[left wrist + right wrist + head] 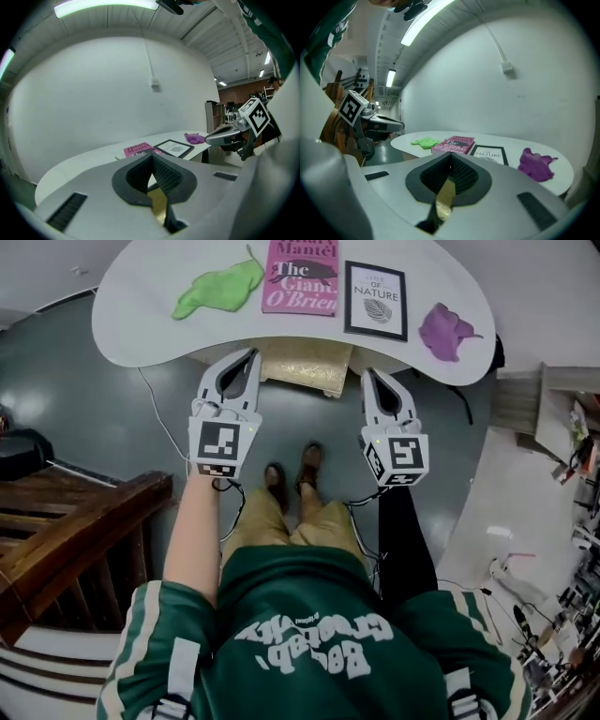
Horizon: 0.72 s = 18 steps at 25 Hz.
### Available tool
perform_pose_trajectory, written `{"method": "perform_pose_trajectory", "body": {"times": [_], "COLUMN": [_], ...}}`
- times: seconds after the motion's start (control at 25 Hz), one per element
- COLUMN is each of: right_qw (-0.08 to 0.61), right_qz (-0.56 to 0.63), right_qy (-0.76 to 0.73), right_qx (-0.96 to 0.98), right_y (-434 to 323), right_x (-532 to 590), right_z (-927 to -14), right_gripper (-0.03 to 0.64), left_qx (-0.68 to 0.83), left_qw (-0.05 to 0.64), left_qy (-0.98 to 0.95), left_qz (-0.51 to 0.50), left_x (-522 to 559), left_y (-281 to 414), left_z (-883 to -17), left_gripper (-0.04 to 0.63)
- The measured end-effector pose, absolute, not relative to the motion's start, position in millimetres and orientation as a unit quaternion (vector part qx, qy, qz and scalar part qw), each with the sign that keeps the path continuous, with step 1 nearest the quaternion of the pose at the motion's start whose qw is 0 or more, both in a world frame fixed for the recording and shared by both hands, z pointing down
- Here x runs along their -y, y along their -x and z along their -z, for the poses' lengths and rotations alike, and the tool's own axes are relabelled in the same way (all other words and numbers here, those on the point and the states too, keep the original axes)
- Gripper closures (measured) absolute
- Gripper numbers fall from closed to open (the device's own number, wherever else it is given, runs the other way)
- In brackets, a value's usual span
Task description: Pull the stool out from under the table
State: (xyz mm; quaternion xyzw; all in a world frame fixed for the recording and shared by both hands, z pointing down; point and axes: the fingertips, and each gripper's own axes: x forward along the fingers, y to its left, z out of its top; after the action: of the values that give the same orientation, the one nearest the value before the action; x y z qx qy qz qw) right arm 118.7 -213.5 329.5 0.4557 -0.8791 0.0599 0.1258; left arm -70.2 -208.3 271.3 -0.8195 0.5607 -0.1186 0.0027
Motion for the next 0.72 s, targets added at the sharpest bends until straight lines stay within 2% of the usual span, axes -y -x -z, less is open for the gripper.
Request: {"method": "perform_pose_trajectory", "body": {"times": [0.24, 0.56, 0.6, 0.64, 0.68, 0.72], "right_qw": [0.165, 0.222, 0.232, 0.240, 0.246, 0.250], "right_qz": [-0.101, -0.131, -0.131, -0.132, -0.136, -0.142], "right_qy": [-0.460, -0.464, -0.461, -0.458, -0.455, -0.452], "right_qx": [0.867, 0.847, 0.846, 0.846, 0.845, 0.844], "right_y": [-109.3, -104.6, -103.1, -102.0, -101.6, -102.1], "right_x": [214.6, 227.1, 230.7, 234.7, 238.2, 241.3], "right_z": [-410.9, -524.8, -538.9, -552.8, -566.3, -579.8], "right_gripper": [0.606, 0.498, 0.477, 0.458, 0.437, 0.419], "left_qx": [-0.557, -0.529, -0.520, -0.512, -0.505, -0.501], "left_qw": [-0.038, -0.098, -0.109, -0.121, -0.134, -0.146], "left_qy": [0.818, 0.818, 0.821, 0.823, 0.824, 0.825], "left_qz": [0.140, 0.203, 0.209, 0.214, 0.217, 0.217], "left_x": [220.8, 241.0, 243.0, 244.7, 245.8, 246.4], "left_y": [96.7, 120.9, 122.7, 124.5, 126.6, 129.3], "left_z": [-354.3, -497.4, -515.1, -531.8, -547.1, -561.3], "left_gripper": [0.581, 0.571, 0.517, 0.395, 0.357, 0.346]}}
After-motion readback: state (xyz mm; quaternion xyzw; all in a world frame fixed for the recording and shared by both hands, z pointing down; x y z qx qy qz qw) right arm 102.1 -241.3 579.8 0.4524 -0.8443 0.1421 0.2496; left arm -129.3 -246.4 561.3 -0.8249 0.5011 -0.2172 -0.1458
